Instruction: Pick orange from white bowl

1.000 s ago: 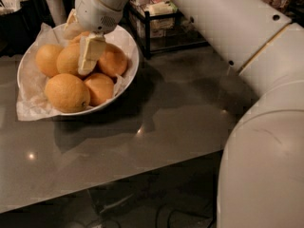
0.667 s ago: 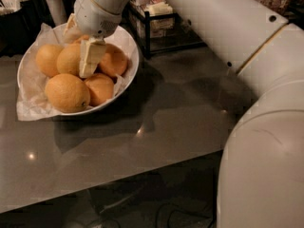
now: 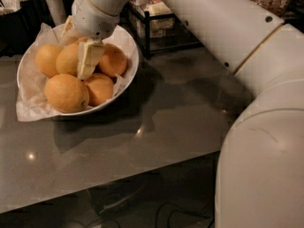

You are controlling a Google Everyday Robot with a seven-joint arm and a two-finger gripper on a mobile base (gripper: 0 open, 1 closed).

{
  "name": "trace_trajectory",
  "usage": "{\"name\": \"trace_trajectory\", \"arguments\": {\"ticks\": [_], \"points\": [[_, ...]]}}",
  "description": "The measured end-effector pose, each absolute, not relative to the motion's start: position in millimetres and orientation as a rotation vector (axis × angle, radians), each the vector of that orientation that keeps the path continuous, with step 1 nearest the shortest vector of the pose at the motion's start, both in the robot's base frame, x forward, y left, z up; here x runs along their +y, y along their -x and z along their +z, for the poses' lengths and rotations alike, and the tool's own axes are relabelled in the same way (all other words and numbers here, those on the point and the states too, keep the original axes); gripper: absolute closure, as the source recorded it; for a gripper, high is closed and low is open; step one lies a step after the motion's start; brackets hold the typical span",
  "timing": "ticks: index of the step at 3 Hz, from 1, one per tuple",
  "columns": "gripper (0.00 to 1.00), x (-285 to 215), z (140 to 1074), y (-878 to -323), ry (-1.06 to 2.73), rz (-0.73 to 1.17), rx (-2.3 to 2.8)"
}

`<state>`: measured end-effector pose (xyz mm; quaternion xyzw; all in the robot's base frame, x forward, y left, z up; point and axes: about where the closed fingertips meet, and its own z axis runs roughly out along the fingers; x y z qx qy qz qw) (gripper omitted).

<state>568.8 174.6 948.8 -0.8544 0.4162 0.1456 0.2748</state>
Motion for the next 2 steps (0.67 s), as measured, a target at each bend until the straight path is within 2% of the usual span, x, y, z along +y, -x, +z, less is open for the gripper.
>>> {"name": "trace_trajectory", "arguments": {"ticks": [2], "points": [[0.3,174.9,952.5,-567.6,2.301,0.431,1.114]]}}
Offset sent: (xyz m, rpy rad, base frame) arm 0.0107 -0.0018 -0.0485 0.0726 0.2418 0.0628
